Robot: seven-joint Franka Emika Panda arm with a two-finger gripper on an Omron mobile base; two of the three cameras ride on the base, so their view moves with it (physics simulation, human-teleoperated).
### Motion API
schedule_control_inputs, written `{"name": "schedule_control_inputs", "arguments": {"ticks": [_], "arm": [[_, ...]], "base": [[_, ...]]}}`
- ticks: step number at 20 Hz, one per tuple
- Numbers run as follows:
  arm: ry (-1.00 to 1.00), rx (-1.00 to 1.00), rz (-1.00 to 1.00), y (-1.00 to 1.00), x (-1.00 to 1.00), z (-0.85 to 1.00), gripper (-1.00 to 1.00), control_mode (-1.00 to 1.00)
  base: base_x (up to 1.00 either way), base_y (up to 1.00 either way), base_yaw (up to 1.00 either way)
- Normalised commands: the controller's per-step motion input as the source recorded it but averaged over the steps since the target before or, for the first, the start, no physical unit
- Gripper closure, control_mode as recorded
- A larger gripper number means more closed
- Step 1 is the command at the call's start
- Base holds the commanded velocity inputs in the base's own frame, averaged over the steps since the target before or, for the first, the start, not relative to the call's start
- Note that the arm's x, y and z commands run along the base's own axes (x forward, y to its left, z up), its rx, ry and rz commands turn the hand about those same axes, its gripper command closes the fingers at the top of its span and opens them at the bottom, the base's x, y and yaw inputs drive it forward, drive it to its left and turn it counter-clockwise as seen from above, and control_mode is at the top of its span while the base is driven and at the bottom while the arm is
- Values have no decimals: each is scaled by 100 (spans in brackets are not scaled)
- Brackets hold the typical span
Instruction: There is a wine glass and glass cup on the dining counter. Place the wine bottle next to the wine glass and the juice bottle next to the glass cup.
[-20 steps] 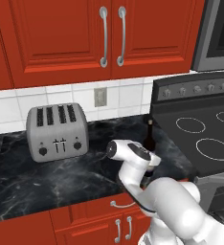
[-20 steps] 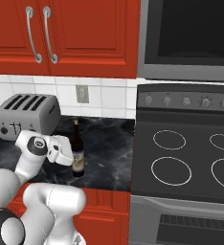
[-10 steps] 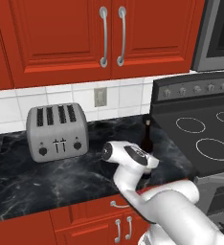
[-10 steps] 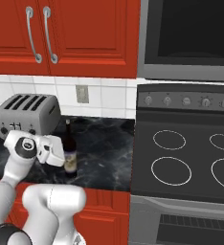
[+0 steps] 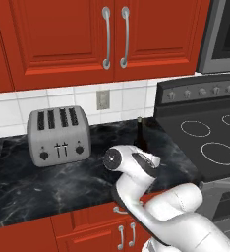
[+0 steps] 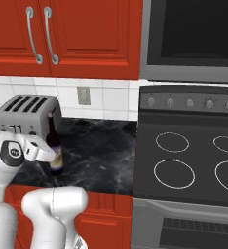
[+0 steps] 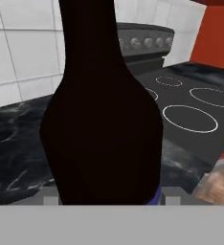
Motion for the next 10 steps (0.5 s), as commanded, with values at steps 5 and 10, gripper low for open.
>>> {"name": "schedule_control_inputs", "arguments": {"ticks": [5,10], "arm": [[11,6,55,21,-27,51,100,-100],[7,9,58,11,-38,49,100,-100]], "base": [[0,0,0],[0,0,0]]}}
